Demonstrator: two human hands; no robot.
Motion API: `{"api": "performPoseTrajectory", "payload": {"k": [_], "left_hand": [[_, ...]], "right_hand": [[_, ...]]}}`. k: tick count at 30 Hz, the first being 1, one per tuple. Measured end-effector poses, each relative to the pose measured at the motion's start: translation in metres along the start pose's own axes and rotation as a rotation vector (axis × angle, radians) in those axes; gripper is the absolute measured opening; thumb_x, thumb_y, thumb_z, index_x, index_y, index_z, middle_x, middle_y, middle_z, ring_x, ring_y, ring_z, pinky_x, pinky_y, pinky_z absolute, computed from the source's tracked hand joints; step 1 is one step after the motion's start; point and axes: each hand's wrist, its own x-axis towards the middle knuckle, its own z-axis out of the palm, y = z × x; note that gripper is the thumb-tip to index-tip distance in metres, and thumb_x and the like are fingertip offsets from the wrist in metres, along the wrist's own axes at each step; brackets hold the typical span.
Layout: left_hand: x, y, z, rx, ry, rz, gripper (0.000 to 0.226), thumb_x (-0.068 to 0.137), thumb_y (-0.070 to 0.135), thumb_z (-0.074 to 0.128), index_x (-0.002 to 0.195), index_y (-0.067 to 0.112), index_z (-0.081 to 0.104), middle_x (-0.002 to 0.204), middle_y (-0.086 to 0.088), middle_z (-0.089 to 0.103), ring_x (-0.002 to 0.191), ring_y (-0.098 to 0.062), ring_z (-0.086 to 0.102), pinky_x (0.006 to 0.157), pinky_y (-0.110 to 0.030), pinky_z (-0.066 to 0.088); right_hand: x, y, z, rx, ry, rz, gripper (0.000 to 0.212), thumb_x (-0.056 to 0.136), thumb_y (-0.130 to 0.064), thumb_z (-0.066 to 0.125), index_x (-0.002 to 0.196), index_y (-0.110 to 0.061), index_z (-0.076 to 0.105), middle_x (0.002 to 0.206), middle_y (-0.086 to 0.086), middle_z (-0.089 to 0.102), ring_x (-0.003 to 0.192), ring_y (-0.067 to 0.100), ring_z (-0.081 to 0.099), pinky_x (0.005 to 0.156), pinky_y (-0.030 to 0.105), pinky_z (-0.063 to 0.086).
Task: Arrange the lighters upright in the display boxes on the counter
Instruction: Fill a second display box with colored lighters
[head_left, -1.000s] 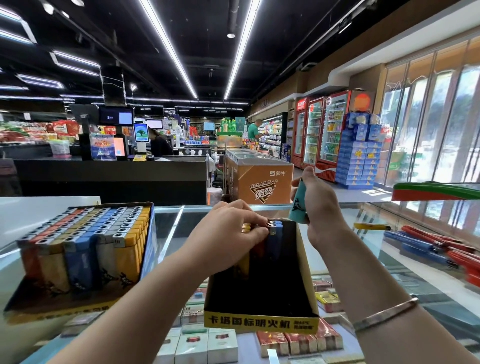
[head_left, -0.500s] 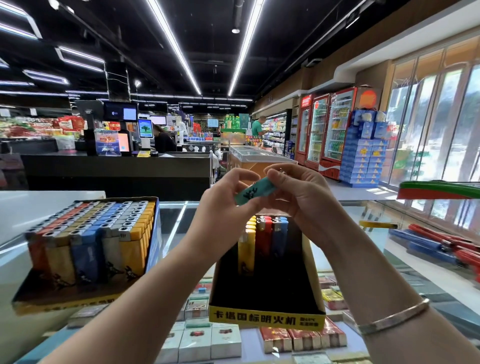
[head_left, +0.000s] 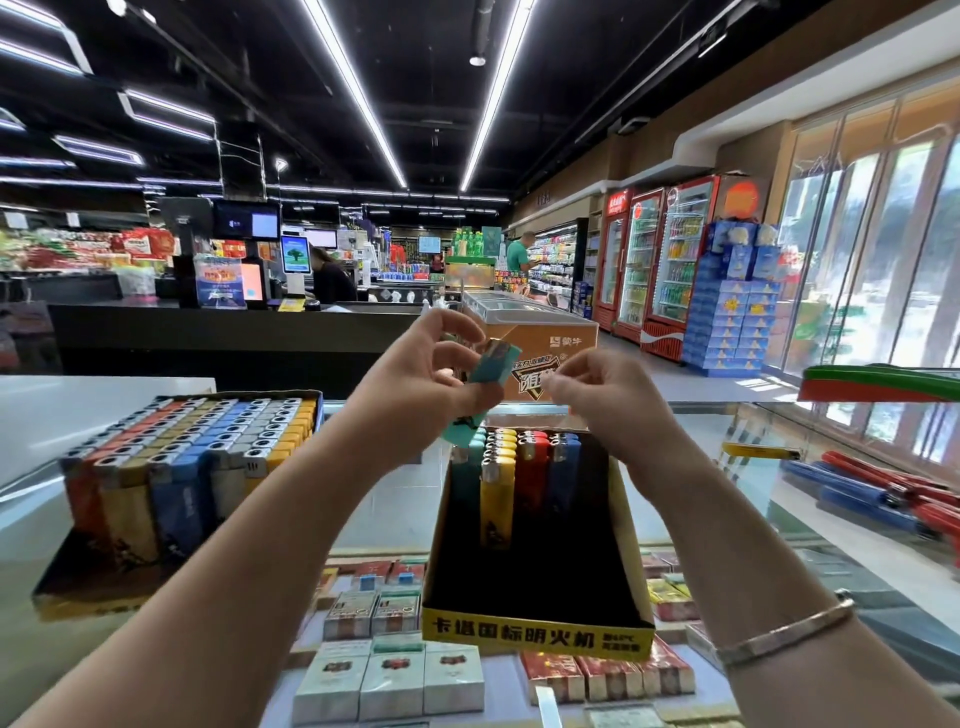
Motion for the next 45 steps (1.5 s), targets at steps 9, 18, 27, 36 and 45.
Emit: {"api": "performPoseTrajectory", "payload": {"k": [9, 18, 27, 36, 45], "left_hand": [[0.001, 0.0, -0.018, 0.144, -0.126, -0.097, 0.028, 0.072, 0.0, 0.071, 0.081, 0.025, 0.063, 0.093, -0.006, 0.062, 0.075, -0.019, 0.066, 0.059, -0.023, 0.056], [-0.003, -0.003, -0.015, 0.425, -0.159, -0.084, 0.019, 0.067, 0.017, 0.08, 0.069, 0.029, 0.066, 0.066, 0.012, 0.064, 0.055, 0.001, 0.054, 0.053, -0.02, 0.045], [-0.009, 0.001, -0.009, 0.701, -0.241, 0.019, 0.023, 0.072, 0.017, 0.078, 0.072, 0.032, 0.061, 0.069, 0.012, 0.061, 0.067, -0.011, 0.062, 0.064, -0.033, 0.056], [-0.006, -0.003, -0.009, 0.829, -0.229, 0.116, 0.028, 0.074, 0.015, 0.076, 0.071, 0.035, 0.056, 0.081, 0.015, 0.059, 0.071, -0.002, 0.055, 0.066, -0.019, 0.048], [0.0, -0.02, -0.009, 0.911, -0.225, 0.144, 0.027, 0.079, 0.014, 0.069, 0.081, 0.032, 0.048, 0.083, 0.014, 0.049, 0.075, -0.003, 0.049, 0.064, -0.019, 0.045]], "right_hand": [[0.0, 0.012, 0.009, -0.119, -0.147, 0.122, 0.019, 0.08, -0.028, 0.07, 0.066, -0.018, 0.062, 0.069, -0.002, 0.059, 0.07, 0.011, 0.054, 0.065, 0.028, 0.043], [-0.001, 0.016, 0.01, -0.076, -0.124, 0.144, 0.025, 0.081, -0.031, 0.069, 0.061, -0.019, 0.061, 0.07, 0.0, 0.061, 0.073, 0.014, 0.056, 0.067, 0.029, 0.044], [0.0, 0.016, 0.01, -0.088, -0.135, 0.147, 0.024, 0.082, -0.032, 0.069, 0.063, -0.019, 0.061, 0.071, -0.001, 0.06, 0.073, 0.011, 0.055, 0.062, 0.026, 0.04], [0.0, 0.016, 0.01, -0.104, -0.137, 0.142, 0.023, 0.082, -0.032, 0.068, 0.065, -0.019, 0.061, 0.071, -0.001, 0.06, 0.074, 0.011, 0.056, 0.062, 0.026, 0.041], [0.0, 0.017, 0.011, -0.114, -0.122, 0.131, 0.022, 0.083, -0.031, 0.067, 0.066, -0.017, 0.062, 0.073, 0.0, 0.059, 0.076, 0.014, 0.054, 0.069, 0.03, 0.044]]}}
